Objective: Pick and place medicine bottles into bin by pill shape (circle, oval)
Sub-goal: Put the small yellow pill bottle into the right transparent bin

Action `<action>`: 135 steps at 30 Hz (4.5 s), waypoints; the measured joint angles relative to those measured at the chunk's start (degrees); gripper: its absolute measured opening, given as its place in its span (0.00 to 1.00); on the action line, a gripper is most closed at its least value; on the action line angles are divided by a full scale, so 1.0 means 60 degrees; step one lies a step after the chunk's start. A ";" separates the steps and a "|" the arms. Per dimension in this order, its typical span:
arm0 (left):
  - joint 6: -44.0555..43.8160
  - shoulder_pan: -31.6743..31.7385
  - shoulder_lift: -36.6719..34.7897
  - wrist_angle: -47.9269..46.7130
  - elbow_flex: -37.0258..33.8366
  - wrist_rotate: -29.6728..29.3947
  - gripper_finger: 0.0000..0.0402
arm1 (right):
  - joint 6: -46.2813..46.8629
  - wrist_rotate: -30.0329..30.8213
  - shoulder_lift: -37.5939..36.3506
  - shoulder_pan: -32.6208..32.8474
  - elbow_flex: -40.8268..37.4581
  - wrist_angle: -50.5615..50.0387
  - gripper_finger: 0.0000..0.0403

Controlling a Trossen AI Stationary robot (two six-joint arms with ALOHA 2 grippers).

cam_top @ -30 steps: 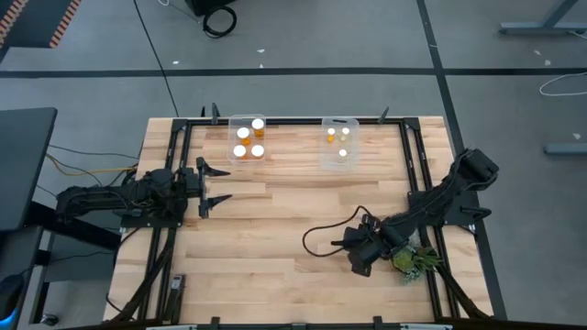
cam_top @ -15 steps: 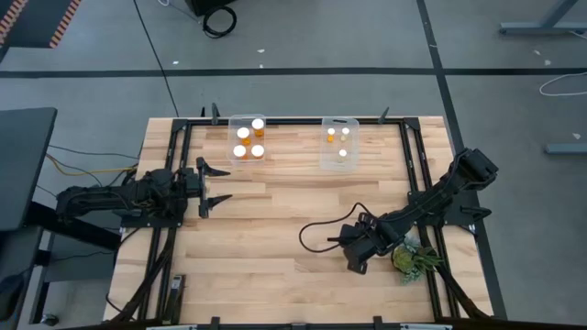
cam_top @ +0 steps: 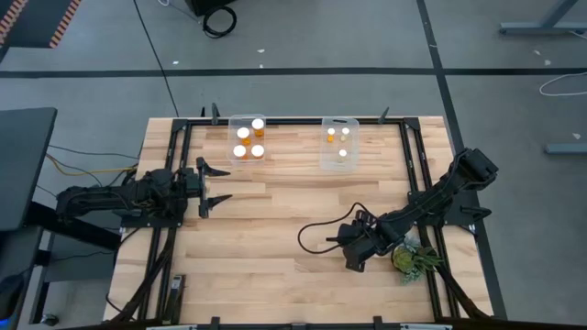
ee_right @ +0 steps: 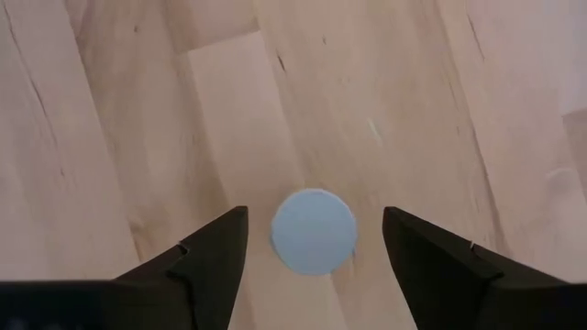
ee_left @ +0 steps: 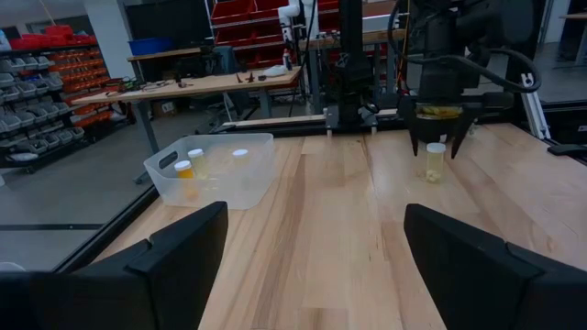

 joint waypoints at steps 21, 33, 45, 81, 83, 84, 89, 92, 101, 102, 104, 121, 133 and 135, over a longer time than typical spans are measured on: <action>-0.0004 -0.0004 0.0003 0.0000 0.0000 0.0000 0.85 | -0.0319 0.0025 -0.0004 -0.0138 0.0000 0.0317 0.40; -0.0004 -0.0004 0.0003 0.0000 0.0000 0.0000 0.85 | -0.0352 -0.0032 -0.0004 -0.0381 0.0000 0.0312 0.33; -0.0001 -0.0003 0.0003 0.0000 0.0000 -0.0003 0.85 | -0.1449 0.0094 -0.0004 -0.1165 0.0687 -0.0200 0.33; -0.0003 -0.0003 0.0003 -0.0004 0.0000 0.0000 0.85 | -0.7001 -0.0220 -0.0011 -0.4467 0.2237 -0.1070 0.34; 0.0000 0.0000 0.0003 -0.0001 0.0000 0.0000 0.85 | -0.7314 -0.0398 -0.0011 -0.4679 0.2237 -0.0953 0.34; -0.0002 0.0000 0.0001 0.0000 0.0000 -0.0002 0.85 | -0.7480 -0.0483 -0.0011 -0.4777 0.2237 -0.0874 0.34; -0.0004 -0.0002 0.0003 -0.0002 0.0000 -0.0002 0.85 | -0.8261 -0.0578 -0.0011 -0.5256 0.2462 -0.0770 0.34; -0.0004 -0.0002 0.0002 0.0000 0.0000 -0.0001 0.85 | -0.8699 -0.0581 -0.0011 -0.5514 0.2760 -0.0780 0.34; -0.0004 -0.0001 0.0000 -0.0002 0.0000 -0.0003 0.85 | -0.9592 -0.0615 -0.0011 -0.6362 0.3605 -0.0765 0.34; -0.0001 -0.0003 0.0002 -0.0003 0.0000 -0.0003 0.85 | -0.9651 -0.0615 -0.0011 -0.6464 0.3647 -0.0764 0.34; -0.0004 -0.0004 0.0002 -0.0002 0.0000 0.0000 0.85 | -0.9763 -0.0616 -0.0011 -0.6685 0.3710 -0.0788 0.34; 0.0000 -0.0002 0.0003 -0.0002 0.0000 -0.0002 0.85 | -0.9743 -0.1159 -0.0007 -0.8806 0.3618 -0.0691 0.34; 0.0000 0.0000 0.0003 -0.0002 0.0000 -0.0002 0.85 | -0.9757 -0.1620 -0.0007 -0.9591 0.3606 -0.0503 0.34; -0.0004 -0.0001 0.0003 -0.0003 0.0000 -0.0001 0.85 | -0.9755 -0.1624 -0.0007 -0.9645 0.3604 -0.0503 0.34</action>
